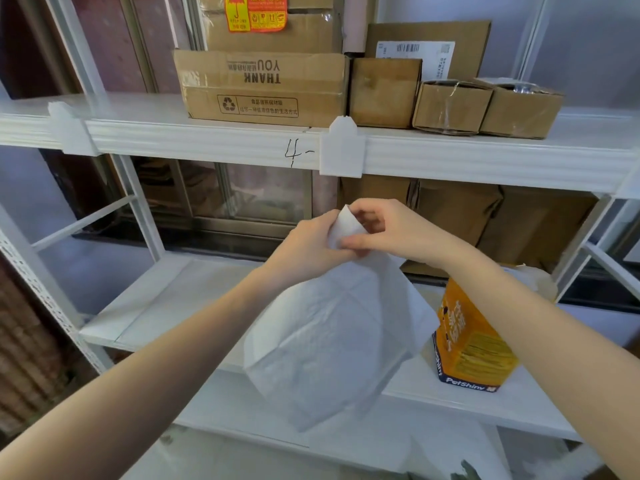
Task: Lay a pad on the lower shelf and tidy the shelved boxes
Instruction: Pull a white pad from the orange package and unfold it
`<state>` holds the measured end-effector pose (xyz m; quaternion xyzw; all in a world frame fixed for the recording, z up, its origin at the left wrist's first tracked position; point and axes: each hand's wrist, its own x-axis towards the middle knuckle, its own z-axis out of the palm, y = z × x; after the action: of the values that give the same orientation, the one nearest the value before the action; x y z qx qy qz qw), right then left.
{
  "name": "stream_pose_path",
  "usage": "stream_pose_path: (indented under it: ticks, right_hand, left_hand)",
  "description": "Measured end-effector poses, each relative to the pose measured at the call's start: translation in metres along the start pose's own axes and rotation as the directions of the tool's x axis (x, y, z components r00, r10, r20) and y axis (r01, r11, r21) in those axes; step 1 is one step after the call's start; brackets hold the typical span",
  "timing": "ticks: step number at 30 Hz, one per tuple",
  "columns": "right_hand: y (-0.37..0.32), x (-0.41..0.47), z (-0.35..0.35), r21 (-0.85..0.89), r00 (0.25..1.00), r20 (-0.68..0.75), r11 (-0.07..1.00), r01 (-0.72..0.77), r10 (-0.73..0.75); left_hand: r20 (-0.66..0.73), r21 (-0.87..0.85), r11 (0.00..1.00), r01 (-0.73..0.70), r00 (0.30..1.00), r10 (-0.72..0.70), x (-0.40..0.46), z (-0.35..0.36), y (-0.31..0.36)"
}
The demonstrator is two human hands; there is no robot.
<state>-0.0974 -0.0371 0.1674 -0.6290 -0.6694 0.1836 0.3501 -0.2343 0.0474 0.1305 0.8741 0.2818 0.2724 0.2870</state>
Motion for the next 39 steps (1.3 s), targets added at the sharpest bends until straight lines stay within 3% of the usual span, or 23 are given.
stream_pose_path:
  ticks: [4,16,19,21,24,28,33,39]
  right_hand:
    - [-0.002,0.002,-0.004,-0.066,0.999,-0.048,0.998,0.021,-0.024]
    - [-0.014,0.013,-0.005,-0.145,0.936,-0.329,0.986,0.083,-0.127]
    - [-0.007,0.014,-0.006,-0.205,0.969,-0.225,0.977,0.056,-0.103]
    - [-0.003,0.011,-0.007,-0.212,0.992,-0.119,0.977,0.004,-0.03]
    - [0.001,0.006,-0.011,-0.19,0.996,-0.082,0.98,-0.05,0.035]
    - [-0.001,0.005,-0.014,-0.182,0.989,-0.148,0.983,-0.028,0.001]
    - [-0.004,0.007,-0.025,-0.169,0.952,-0.304,0.985,-0.027,-0.026]
    - [0.008,0.004,-0.024,-0.214,0.954,-0.298,0.976,-0.04,-0.026]
  left_hand:
    - [0.049,0.015,0.998,-0.055,0.997,0.054,0.002,-0.009,-0.002]
    - [0.155,-0.069,0.996,-0.049,0.986,0.059,0.0,-0.024,0.0]
    - [0.108,-0.073,0.995,-0.067,0.991,0.074,0.0,-0.03,-0.003]
    - [0.103,-0.151,0.988,-0.042,0.993,0.058,-0.001,-0.035,-0.005]
    - [0.076,-0.3,0.954,0.011,0.997,0.012,-0.003,-0.04,-0.008]
    - [0.123,-0.313,0.946,0.078,0.992,-0.041,-0.007,-0.038,-0.009]
    - [0.229,-0.129,0.972,0.196,0.96,-0.164,-0.016,-0.036,-0.027]
    - [0.193,-0.273,0.937,0.22,0.966,-0.171,-0.022,-0.041,-0.031]
